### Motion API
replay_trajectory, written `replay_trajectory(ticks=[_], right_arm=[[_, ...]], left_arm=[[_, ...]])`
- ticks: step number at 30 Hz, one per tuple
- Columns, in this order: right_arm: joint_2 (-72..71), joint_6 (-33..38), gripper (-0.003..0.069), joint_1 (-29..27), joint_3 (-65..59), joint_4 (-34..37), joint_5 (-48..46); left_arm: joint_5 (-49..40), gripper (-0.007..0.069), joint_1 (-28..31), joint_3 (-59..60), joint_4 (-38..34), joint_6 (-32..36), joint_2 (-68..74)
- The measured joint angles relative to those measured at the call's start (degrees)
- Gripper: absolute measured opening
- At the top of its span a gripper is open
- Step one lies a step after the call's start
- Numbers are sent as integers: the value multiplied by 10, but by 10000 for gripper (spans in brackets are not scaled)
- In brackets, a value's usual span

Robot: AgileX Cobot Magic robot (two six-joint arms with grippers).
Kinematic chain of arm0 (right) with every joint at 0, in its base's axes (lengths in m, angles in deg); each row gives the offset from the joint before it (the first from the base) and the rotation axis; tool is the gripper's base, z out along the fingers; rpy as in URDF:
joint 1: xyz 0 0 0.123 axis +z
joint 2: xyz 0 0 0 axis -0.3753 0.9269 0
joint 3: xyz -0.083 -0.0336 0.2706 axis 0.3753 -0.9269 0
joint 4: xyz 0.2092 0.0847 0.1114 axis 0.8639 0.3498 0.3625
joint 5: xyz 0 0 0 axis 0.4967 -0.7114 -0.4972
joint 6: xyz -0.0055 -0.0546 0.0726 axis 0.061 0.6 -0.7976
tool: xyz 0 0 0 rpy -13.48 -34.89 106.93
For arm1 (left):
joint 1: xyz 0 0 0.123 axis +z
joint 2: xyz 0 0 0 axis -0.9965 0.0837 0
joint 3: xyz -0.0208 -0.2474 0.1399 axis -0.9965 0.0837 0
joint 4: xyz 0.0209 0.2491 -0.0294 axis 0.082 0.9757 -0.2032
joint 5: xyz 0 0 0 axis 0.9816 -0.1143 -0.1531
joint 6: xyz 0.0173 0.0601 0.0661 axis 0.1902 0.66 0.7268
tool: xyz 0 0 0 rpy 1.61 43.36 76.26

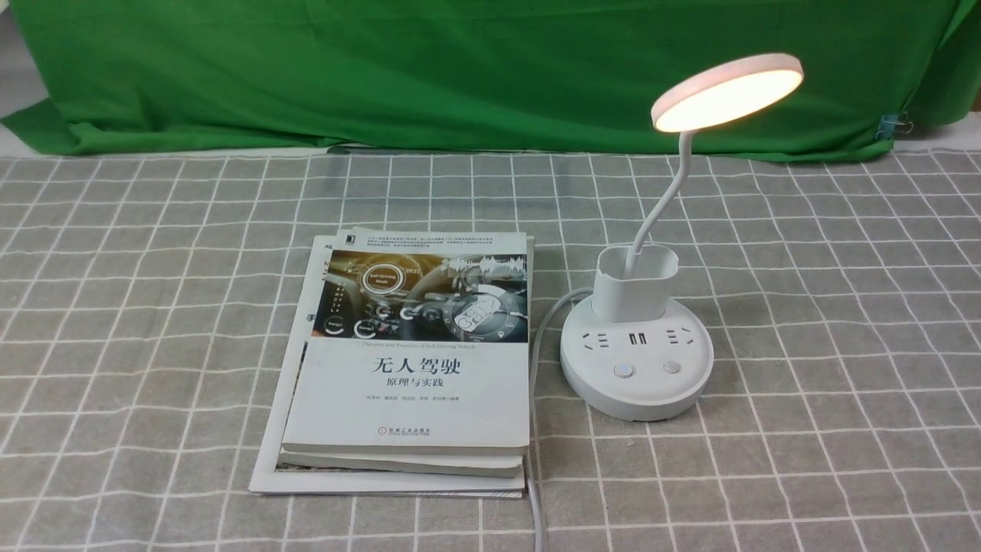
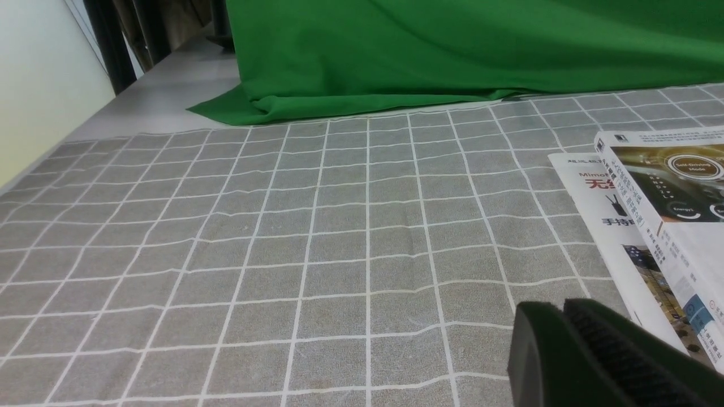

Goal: Turn on the desk lamp on the grey coffee tablecloth with your hand.

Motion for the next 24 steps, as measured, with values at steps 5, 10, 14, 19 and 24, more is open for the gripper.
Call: replay_trajectory(ticks=[5, 10, 14, 19, 24], right_arm=[[-54, 2, 27, -2, -8, -7, -30], [-60, 12, 27, -3, -8, -18, -46], [-60, 12, 29, -3, -8, -20, -47], [-60, 12, 43, -3, -8, -21, -48], [-60, 12, 59, -3, -8, -22, -48]], left_arm=[[0, 19, 0, 0, 0, 0, 0], [0, 19, 0, 0, 0, 0, 0], [0, 19, 0, 0, 0, 0, 0], [0, 19, 0, 0, 0, 0, 0], [0, 19, 0, 0, 0, 0, 0]])
